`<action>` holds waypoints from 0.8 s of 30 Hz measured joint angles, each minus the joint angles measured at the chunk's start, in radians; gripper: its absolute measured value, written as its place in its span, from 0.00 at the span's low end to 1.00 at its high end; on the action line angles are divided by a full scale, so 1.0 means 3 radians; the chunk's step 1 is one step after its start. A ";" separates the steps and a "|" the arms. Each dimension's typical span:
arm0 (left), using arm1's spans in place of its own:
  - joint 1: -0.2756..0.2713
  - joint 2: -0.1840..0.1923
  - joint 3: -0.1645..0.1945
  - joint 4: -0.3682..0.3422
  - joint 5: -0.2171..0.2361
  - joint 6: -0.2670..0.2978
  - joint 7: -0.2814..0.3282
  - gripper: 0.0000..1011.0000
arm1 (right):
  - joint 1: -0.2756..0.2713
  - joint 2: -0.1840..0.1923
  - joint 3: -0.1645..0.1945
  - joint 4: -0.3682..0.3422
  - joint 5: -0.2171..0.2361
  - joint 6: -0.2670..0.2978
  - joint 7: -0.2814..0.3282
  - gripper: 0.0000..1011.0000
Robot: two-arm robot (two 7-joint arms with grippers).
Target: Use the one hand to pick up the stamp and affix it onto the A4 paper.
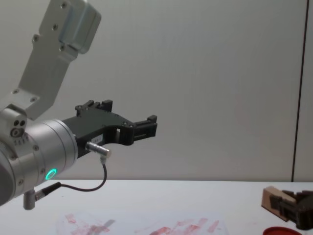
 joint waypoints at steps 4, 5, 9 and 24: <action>0.0000 0.0000 0.0000 0.0000 0.0000 0.0000 0.0000 0.99 | -0.0010 0.0012 0.0004 0.0024 -0.0019 0.0023 -0.0020 0.21; 0.0000 0.0000 0.0000 0.0000 0.0000 0.0000 0.0000 0.99 | -0.0011 0.0013 0.0005 0.0028 -0.0023 0.0026 -0.0023 0.21; 0.0000 0.0000 0.0000 0.0000 0.0000 0.0000 0.0000 0.99 | -0.0015 0.0020 0.0008 0.0052 -0.0041 0.0046 -0.0037 0.21; 0.0000 0.0000 0.0000 0.0000 0.0000 0.0000 0.0000 0.99 | -0.0026 0.0035 0.0011 0.0098 -0.0087 0.0111 -0.0061 0.24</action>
